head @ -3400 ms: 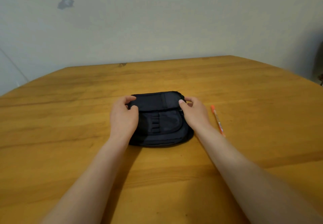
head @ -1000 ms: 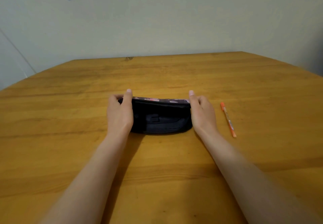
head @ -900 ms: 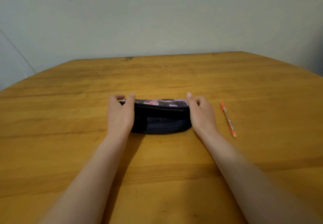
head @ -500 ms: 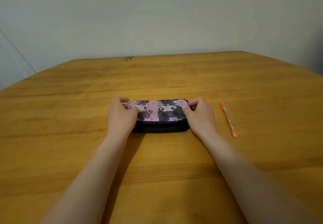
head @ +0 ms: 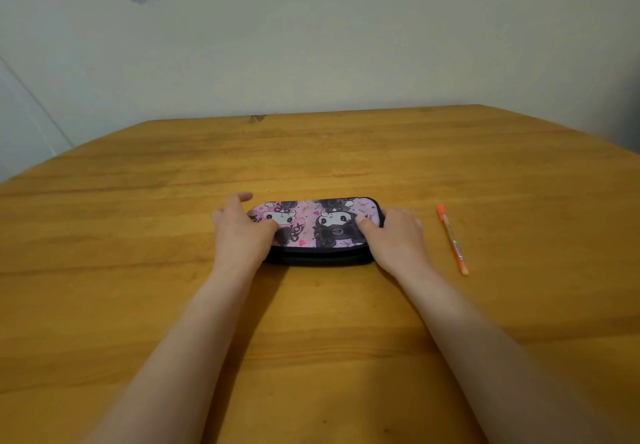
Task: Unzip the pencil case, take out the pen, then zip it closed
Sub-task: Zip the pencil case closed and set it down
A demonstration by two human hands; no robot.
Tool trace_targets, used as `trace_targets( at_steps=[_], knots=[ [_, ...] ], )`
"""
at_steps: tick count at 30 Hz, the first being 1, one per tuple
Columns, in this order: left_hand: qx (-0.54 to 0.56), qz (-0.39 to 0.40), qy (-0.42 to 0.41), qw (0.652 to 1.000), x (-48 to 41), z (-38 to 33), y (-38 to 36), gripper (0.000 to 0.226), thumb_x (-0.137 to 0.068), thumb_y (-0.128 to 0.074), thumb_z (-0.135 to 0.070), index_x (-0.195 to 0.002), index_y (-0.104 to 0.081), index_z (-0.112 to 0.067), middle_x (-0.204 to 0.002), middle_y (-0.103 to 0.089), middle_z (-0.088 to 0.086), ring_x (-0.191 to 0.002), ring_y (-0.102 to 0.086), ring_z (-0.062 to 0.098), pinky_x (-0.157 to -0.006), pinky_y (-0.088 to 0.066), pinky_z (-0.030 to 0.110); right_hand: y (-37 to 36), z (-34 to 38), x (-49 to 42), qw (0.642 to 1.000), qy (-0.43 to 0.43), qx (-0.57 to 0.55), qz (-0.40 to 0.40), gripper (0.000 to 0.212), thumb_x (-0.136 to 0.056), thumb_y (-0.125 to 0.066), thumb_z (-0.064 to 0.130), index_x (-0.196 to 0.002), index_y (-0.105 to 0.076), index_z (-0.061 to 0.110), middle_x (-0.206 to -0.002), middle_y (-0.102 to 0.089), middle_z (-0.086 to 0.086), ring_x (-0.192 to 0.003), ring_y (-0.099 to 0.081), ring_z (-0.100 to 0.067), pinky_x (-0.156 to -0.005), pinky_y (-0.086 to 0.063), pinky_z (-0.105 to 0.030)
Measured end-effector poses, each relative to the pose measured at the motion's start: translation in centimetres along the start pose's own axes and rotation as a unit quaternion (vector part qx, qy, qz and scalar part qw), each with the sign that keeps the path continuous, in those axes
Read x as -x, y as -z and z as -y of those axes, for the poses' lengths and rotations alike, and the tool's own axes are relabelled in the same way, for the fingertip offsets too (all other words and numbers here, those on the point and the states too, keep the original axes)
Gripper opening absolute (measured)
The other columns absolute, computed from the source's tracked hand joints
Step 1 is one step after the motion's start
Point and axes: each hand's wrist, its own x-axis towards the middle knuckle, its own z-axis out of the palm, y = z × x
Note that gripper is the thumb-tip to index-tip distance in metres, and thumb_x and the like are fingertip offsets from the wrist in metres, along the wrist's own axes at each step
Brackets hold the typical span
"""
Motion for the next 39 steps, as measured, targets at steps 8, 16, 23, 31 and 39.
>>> trace_targets(
  at_steps=[8, 16, 23, 31, 39],
  knots=[
    [0.030, -0.003, -0.060, 0.998, 0.6, -0.8, 0.2, 0.060, -0.078, -0.073, -0.015, -0.132, -0.048, -0.026, -0.130, -0.038, 0.003, -0.094, -0.050, 0.005, -0.086, -0.043, 0.024, 0.1, 0.1, 0.1, 0.984, 0.028, -0.173, -0.040, 0.035, -0.083, -0.071, 0.032, -0.111, -0.052, 0.022, -0.104, -0.059, 0.010, -0.098, -0.058, -0.014, -0.082, -0.049, -0.036],
    [-0.118, -0.030, -0.193, 0.974, 1.5, -2.4, 0.3, 0.067, -0.072, -0.075, -0.048, -0.133, -0.051, -0.030, -0.151, -0.030, 0.001, -0.141, -0.026, 0.018, -0.113, 0.009, 0.056, 0.4, 0.4, 0.3, 0.965, 0.065, -0.249, -0.048, 0.040, -0.075, -0.081, 0.020, -0.101, -0.053, 0.031, -0.099, -0.062, 0.018, -0.095, -0.063, -0.005, -0.082, -0.057, -0.041],
    [-0.206, 0.028, -0.326, 0.922, 2.0, -5.0, -1.0, 0.057, -0.079, -0.060, -0.061, -0.130, -0.053, -0.037, -0.137, -0.051, -0.011, -0.132, -0.040, 0.009, -0.111, 0.015, 0.060, 0.9, 0.6, 0.3, 0.948, 0.110, -0.294, -0.053, 0.041, -0.072, -0.081, 0.008, -0.095, -0.055, 0.029, -0.100, -0.062, 0.014, -0.102, -0.060, -0.015, -0.080, -0.050, -0.023],
    [-0.221, 0.055, -0.364, 0.903, 2.1, -7.2, -1.8, 0.042, -0.084, -0.065, -0.040, -0.125, -0.057, -0.035, -0.120, -0.062, -0.007, -0.117, -0.052, 0.018, -0.104, -0.031, 0.048, 1.3, 0.6, 0.2, 0.939, 0.116, -0.319, -0.047, 0.039, -0.072, -0.081, 0.011, -0.098, -0.056, 0.027, -0.105, -0.062, 0.011, -0.105, -0.058, -0.014, -0.085, -0.053, -0.031],
    [-0.241, 0.019, -0.392, 0.888, 2.5, -7.0, -2.0, 0.035, -0.085, -0.067, -0.031, -0.119, -0.061, -0.034, -0.111, -0.061, -0.008, -0.107, -0.054, 0.020, -0.090, -0.032, 0.040, 1.8, 1.0, 0.1, 0.899, 0.073, -0.432, -0.016, 0.031, -0.087, -0.068, 0.033, -0.113, -0.065, 0.016, -0.109, -0.070, 0.002, -0.103, -0.066, -0.009, -0.084, -0.054, -0.021]
  ],
)
